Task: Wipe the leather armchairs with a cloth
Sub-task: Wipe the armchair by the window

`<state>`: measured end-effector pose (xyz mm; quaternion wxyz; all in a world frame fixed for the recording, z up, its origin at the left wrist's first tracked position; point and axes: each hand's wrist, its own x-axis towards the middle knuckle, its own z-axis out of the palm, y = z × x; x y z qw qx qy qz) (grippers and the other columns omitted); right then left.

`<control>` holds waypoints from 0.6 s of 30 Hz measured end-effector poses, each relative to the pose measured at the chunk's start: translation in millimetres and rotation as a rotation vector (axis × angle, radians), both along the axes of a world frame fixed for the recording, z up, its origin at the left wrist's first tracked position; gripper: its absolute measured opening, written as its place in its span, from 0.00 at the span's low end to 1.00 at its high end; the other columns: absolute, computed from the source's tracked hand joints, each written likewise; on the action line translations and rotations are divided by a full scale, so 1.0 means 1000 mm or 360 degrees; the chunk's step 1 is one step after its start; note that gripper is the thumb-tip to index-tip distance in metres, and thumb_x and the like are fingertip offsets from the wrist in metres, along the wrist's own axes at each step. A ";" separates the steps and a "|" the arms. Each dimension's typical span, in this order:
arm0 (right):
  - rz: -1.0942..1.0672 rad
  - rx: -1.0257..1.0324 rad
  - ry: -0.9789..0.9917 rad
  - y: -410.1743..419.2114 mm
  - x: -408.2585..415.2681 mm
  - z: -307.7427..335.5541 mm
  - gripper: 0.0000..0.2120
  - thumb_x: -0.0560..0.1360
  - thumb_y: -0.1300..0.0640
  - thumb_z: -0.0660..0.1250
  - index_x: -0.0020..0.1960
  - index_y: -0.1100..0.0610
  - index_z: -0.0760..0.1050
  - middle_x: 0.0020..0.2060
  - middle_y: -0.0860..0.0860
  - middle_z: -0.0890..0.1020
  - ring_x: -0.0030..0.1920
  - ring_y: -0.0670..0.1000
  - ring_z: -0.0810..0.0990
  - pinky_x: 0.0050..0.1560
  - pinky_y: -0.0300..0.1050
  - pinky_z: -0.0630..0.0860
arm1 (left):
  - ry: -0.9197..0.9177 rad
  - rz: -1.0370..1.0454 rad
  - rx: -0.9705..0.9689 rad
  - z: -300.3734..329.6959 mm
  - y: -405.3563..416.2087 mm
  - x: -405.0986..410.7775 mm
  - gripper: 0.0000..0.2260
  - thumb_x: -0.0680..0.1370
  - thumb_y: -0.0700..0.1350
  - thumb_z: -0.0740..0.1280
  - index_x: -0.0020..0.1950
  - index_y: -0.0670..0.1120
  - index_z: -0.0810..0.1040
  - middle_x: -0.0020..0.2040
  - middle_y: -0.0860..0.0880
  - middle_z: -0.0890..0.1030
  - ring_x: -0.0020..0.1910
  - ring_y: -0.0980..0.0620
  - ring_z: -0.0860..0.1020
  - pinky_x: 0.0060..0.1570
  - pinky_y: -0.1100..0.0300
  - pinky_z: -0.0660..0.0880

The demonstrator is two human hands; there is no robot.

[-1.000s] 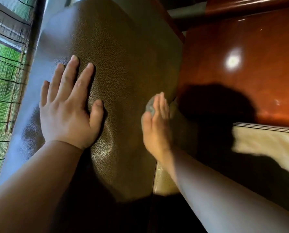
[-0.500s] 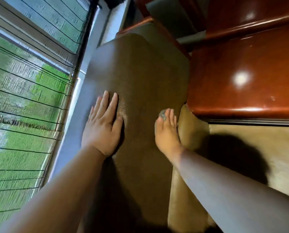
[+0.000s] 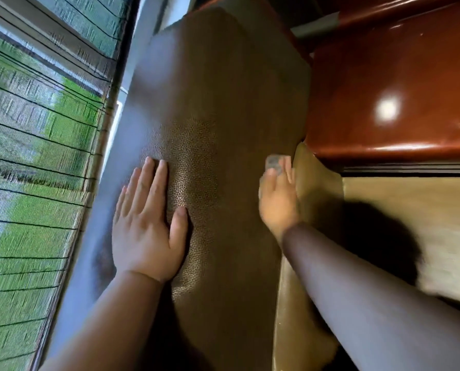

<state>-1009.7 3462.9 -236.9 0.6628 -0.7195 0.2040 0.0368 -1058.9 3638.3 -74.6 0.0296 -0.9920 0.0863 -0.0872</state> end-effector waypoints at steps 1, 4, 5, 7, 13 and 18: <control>-0.0046 0.0017 0.0125 0.002 -0.014 -0.009 0.26 0.89 0.54 0.48 0.84 0.62 0.50 0.84 0.57 0.51 0.84 0.53 0.48 0.82 0.48 0.45 | -0.0006 -0.0001 0.0015 -0.001 0.000 0.000 0.34 0.81 0.58 0.56 0.85 0.47 0.60 0.85 0.47 0.59 0.85 0.45 0.57 0.82 0.41 0.56; -0.0012 -0.0162 -0.0149 0.043 -0.054 0.013 0.29 0.88 0.50 0.49 0.83 0.65 0.51 0.84 0.59 0.51 0.84 0.56 0.48 0.83 0.50 0.45 | -0.0032 -0.0002 0.0038 -0.003 0.003 0.002 0.35 0.80 0.59 0.57 0.86 0.48 0.60 0.85 0.47 0.60 0.85 0.45 0.58 0.81 0.39 0.57; 0.0045 -0.0204 -0.0339 0.055 -0.062 0.025 0.32 0.87 0.46 0.49 0.84 0.63 0.50 0.84 0.57 0.50 0.84 0.55 0.46 0.83 0.49 0.44 | -0.0032 -0.0007 0.0035 -0.003 0.004 0.002 0.35 0.80 0.59 0.57 0.86 0.48 0.60 0.85 0.47 0.60 0.85 0.45 0.58 0.81 0.39 0.58; 0.0156 -0.0208 -0.0602 0.058 -0.060 0.035 0.33 0.86 0.41 0.47 0.85 0.57 0.48 0.85 0.52 0.48 0.84 0.52 0.43 0.83 0.48 0.44 | -0.0040 -0.0004 0.0045 -0.003 0.006 0.000 0.35 0.80 0.60 0.56 0.86 0.50 0.59 0.85 0.47 0.60 0.85 0.45 0.57 0.81 0.39 0.58; 0.0088 -0.0131 0.0041 0.002 -0.036 -0.026 0.27 0.88 0.54 0.49 0.84 0.62 0.48 0.84 0.56 0.50 0.84 0.52 0.47 0.82 0.46 0.45 | -0.0079 0.0014 0.0028 -0.002 0.004 0.000 0.35 0.80 0.62 0.56 0.86 0.53 0.60 0.85 0.49 0.60 0.85 0.47 0.57 0.82 0.43 0.56; 0.0172 -0.0132 -0.0380 0.063 -0.101 0.034 0.33 0.85 0.42 0.44 0.85 0.58 0.45 0.85 0.51 0.45 0.84 0.49 0.40 0.81 0.42 0.38 | -0.0100 0.0027 0.0022 -0.004 0.004 0.000 0.34 0.80 0.63 0.57 0.86 0.56 0.60 0.85 0.51 0.60 0.85 0.48 0.57 0.83 0.45 0.55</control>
